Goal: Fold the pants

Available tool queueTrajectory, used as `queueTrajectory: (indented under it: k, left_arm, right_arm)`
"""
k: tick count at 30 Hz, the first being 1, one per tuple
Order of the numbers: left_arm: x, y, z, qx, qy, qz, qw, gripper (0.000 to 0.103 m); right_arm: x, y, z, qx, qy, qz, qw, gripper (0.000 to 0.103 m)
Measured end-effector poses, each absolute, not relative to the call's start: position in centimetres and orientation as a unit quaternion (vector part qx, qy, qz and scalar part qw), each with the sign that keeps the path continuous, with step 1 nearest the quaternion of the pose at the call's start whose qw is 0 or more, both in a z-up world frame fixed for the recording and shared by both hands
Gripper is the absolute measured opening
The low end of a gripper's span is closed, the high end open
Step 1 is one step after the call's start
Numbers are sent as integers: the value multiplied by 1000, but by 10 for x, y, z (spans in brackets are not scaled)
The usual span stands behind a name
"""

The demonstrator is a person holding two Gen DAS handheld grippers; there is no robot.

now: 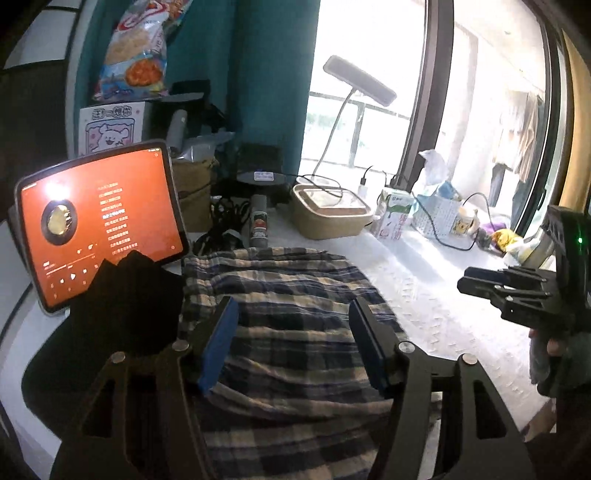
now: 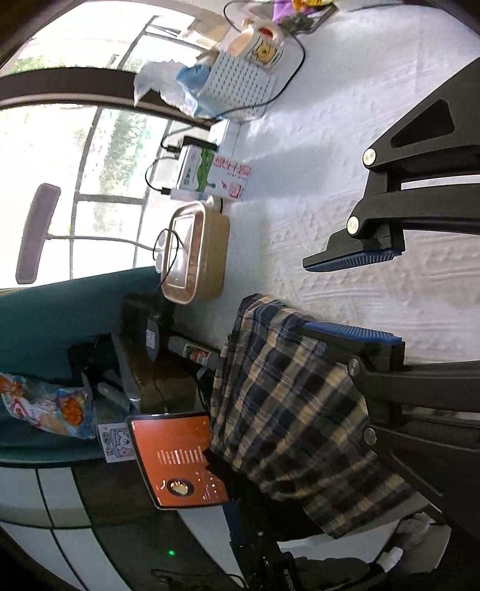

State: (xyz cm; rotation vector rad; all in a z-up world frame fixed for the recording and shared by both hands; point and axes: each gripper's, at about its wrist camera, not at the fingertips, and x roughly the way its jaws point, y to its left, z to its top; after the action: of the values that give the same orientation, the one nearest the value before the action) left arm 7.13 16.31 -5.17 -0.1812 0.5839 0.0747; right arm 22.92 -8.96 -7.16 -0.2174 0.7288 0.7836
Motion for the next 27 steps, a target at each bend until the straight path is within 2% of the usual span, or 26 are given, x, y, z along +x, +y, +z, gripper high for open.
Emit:
queueTrajectory:
  k: [8, 10, 12, 16, 18, 21, 25, 27]
  left_arm:
    - [44, 121, -43, -74, 264, 8, 962, 63]
    - [36, 109, -39, -62, 252, 0, 966, 64]
    - [30, 97, -34, -50, 244, -7, 968, 65]
    - [18, 81, -21, -46, 220, -14, 974, 69]
    - [11, 73, -13, -48, 203, -19, 978, 75]
    - [0, 60, -3, -40, 177, -21, 983, 78]
    - [-10, 46, 10, -12, 155, -5, 988, 80]
    - [-15, 42, 16, -11, 147, -7, 989, 81]
  right_arm:
    - [193, -130, -58, -88, 327, 351, 873, 31]
    - [183, -143, -54, -81, 322, 342, 879, 37]
    - [174, -153, -51, -75, 317, 334, 885, 55]
    - [153, -180, -41, -61, 297, 315, 899, 58]
    - [144, -191, -34, -56, 288, 306, 906, 60]
    - [130, -209, -23, -47, 270, 291, 917, 66]
    - [114, -228, -7, -38, 245, 272, 930, 69]
    - [105, -237, 2, -36, 232, 265, 935, 75]
